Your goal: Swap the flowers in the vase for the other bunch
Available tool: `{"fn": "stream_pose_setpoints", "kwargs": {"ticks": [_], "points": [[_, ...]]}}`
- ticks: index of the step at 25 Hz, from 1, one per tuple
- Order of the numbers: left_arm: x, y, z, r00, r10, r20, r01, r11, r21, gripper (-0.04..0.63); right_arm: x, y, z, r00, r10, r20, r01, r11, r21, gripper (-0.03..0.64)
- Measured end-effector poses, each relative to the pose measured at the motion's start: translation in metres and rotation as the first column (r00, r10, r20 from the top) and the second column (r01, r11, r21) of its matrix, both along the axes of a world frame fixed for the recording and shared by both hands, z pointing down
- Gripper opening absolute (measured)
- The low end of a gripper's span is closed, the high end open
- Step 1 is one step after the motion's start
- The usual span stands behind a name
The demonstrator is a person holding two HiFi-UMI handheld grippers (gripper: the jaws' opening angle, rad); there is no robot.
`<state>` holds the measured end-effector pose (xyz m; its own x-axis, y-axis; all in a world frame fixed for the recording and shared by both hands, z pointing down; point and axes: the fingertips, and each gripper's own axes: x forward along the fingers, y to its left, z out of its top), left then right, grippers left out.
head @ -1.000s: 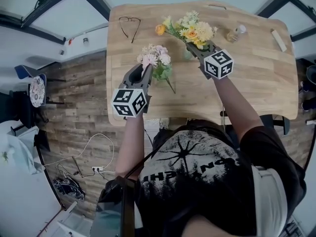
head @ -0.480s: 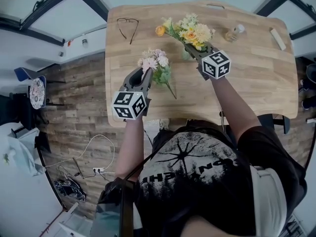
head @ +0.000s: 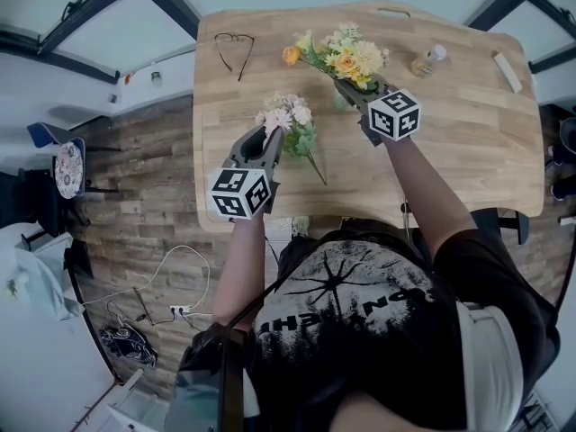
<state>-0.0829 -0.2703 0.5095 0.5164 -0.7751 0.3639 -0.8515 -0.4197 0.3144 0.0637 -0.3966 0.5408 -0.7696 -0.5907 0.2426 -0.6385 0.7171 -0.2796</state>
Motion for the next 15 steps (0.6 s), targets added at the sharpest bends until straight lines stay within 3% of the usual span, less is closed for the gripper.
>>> {"fn": "stream_pose_setpoints", "kwargs": {"ticks": [5, 15], "points": [[0.001, 0.001, -0.003, 1.000, -0.002, 0.002, 0.002, 1.000, 0.008, 0.097, -0.002, 0.003, 0.008, 1.000, -0.011, -0.022, 0.010, 0.999, -0.039, 0.240], [-0.001, 0.000, -0.006, 1.000, -0.001, 0.001, 0.001, 1.000, 0.013, 0.097, 0.003, 0.003, 0.027, 0.996, 0.021, -0.083, -0.030, 0.993, -0.112, 0.274]]}}
